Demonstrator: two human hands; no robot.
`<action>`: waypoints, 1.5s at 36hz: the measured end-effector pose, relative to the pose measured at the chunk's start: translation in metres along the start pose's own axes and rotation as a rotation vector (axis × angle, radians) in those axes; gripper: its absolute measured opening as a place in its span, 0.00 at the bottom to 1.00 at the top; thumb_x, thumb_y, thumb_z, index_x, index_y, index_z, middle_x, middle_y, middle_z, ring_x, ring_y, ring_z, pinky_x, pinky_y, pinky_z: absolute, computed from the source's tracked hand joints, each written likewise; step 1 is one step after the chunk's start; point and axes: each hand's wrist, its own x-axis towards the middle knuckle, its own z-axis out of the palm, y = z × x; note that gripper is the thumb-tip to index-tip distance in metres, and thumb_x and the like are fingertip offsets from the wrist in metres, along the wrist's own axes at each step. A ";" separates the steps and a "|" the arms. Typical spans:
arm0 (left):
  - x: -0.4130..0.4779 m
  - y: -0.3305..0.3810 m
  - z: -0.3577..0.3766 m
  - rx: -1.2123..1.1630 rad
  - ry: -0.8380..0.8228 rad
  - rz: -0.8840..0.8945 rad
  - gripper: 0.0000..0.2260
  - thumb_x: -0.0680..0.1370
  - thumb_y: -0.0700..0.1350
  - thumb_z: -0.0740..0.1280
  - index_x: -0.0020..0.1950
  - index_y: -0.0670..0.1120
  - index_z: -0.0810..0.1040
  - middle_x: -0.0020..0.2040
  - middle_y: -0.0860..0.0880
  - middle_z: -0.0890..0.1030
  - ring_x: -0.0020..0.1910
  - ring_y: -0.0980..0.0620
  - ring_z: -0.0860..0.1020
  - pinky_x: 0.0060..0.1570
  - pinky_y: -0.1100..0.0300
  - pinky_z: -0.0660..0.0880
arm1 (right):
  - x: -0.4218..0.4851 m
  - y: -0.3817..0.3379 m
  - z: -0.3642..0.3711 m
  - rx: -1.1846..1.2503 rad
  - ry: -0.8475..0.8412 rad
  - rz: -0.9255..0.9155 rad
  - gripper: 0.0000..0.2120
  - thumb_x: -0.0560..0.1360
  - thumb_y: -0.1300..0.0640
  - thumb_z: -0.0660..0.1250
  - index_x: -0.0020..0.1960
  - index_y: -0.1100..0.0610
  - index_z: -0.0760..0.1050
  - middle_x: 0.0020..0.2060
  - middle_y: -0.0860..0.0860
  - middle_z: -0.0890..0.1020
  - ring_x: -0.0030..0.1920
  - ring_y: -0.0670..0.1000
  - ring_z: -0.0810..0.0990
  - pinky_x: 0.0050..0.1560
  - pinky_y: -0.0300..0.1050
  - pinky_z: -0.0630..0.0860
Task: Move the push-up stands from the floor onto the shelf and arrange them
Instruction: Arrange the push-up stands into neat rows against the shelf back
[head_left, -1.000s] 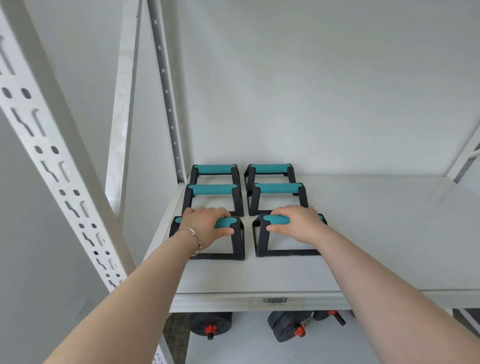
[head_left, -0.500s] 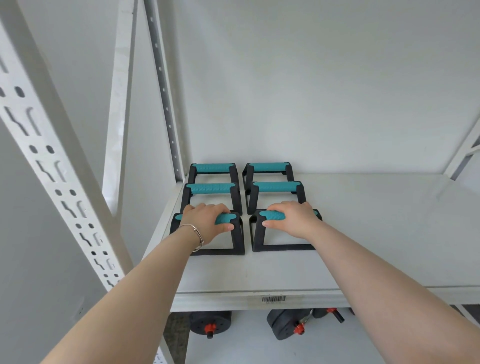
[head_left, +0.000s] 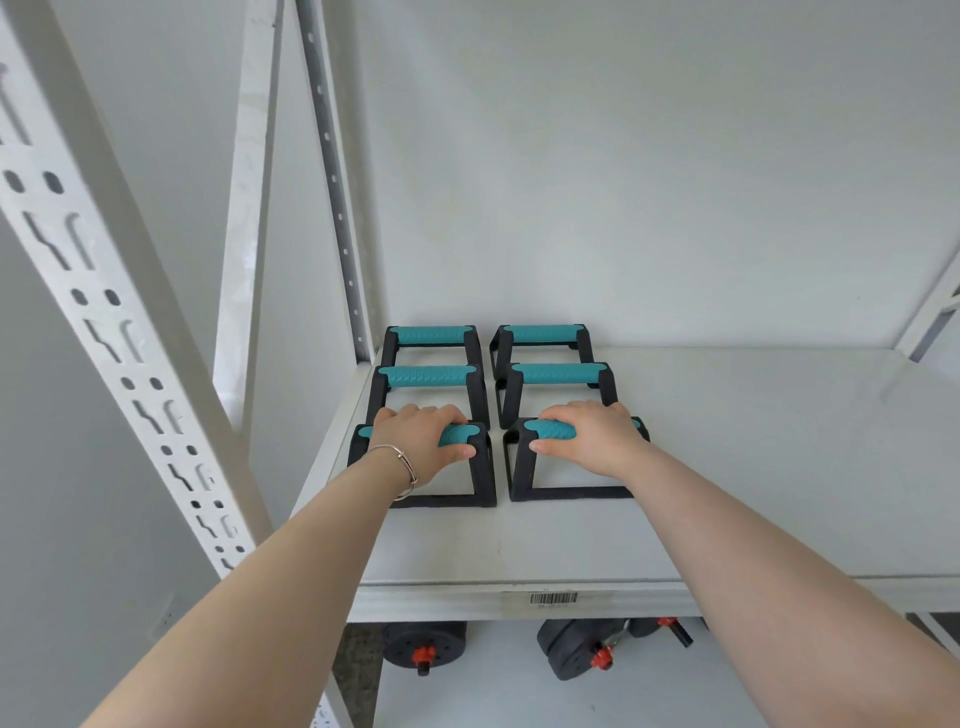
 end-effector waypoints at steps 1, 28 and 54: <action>0.000 0.000 0.000 0.003 0.002 0.002 0.18 0.74 0.68 0.58 0.60 0.62 0.69 0.53 0.55 0.79 0.52 0.50 0.73 0.55 0.47 0.65 | 0.000 0.000 0.000 0.001 0.004 -0.002 0.24 0.72 0.29 0.60 0.63 0.39 0.73 0.54 0.45 0.79 0.60 0.51 0.72 0.62 0.53 0.63; 0.006 -0.002 0.003 -0.007 0.025 0.012 0.16 0.75 0.67 0.58 0.58 0.62 0.69 0.49 0.55 0.78 0.47 0.51 0.71 0.54 0.47 0.65 | -0.003 -0.003 -0.003 0.016 0.009 -0.003 0.22 0.73 0.30 0.60 0.61 0.39 0.74 0.52 0.44 0.78 0.58 0.51 0.72 0.63 0.54 0.63; 0.006 -0.002 0.004 -0.005 0.025 0.018 0.17 0.75 0.67 0.58 0.59 0.62 0.68 0.51 0.55 0.79 0.49 0.51 0.73 0.54 0.47 0.65 | -0.004 -0.002 -0.003 0.052 0.015 0.020 0.25 0.72 0.29 0.61 0.64 0.39 0.74 0.54 0.43 0.78 0.58 0.50 0.72 0.64 0.53 0.62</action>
